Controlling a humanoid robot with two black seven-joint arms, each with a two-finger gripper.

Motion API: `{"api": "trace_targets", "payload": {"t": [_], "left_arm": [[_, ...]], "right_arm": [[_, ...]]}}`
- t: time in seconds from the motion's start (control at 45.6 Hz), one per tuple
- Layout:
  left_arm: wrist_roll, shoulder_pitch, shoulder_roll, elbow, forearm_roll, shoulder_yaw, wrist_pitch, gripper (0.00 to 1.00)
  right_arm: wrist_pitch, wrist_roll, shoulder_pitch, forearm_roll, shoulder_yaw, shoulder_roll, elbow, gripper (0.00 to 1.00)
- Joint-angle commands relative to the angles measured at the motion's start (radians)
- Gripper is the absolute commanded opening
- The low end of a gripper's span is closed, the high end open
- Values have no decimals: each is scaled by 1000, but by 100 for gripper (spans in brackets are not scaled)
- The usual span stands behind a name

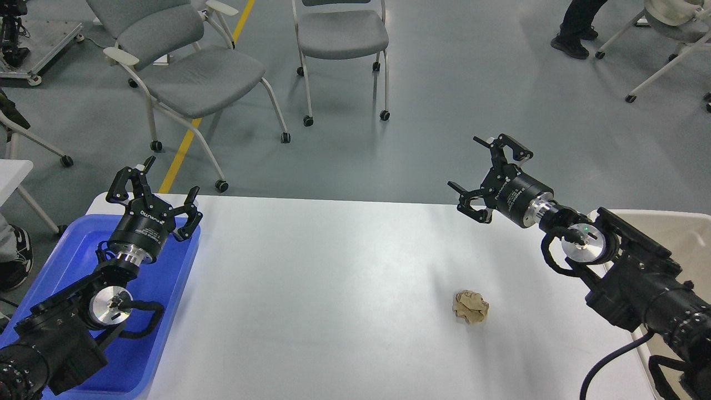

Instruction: Tidy desktop

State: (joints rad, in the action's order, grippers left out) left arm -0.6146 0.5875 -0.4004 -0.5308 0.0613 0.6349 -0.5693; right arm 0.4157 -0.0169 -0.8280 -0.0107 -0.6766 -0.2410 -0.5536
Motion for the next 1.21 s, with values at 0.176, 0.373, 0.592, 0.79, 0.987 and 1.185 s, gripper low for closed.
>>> {"api": "trace_targets", "payload": {"t": [0.176,0.373,0.592,0.79,0.987,1.185], "left_arm": [[-2,0,-1,0,0,-1,0,98],[-2,0,-1,0,0,-1,0,98],[-2,0,-1,0,0,-1,0,98],[-2,0,-1,0,0,-1,0,98],[-1,0,-1,0,0,-1,0,98],[-1,0,-1,0,0,-1,0,98]], "right_arm": [[-1,0,3,-3,6,-3,-8,100],[-1,2,-5,-17,20,-9,-35,100],[-32,2,-20,-127,94,-79,-181,100],[-55,3,-72,-186,192,-182,-339,100],[-48,5,-253,-180,402,-248,-356,100],[-48,6,-453,-183,673,-216,-365,100]]}}
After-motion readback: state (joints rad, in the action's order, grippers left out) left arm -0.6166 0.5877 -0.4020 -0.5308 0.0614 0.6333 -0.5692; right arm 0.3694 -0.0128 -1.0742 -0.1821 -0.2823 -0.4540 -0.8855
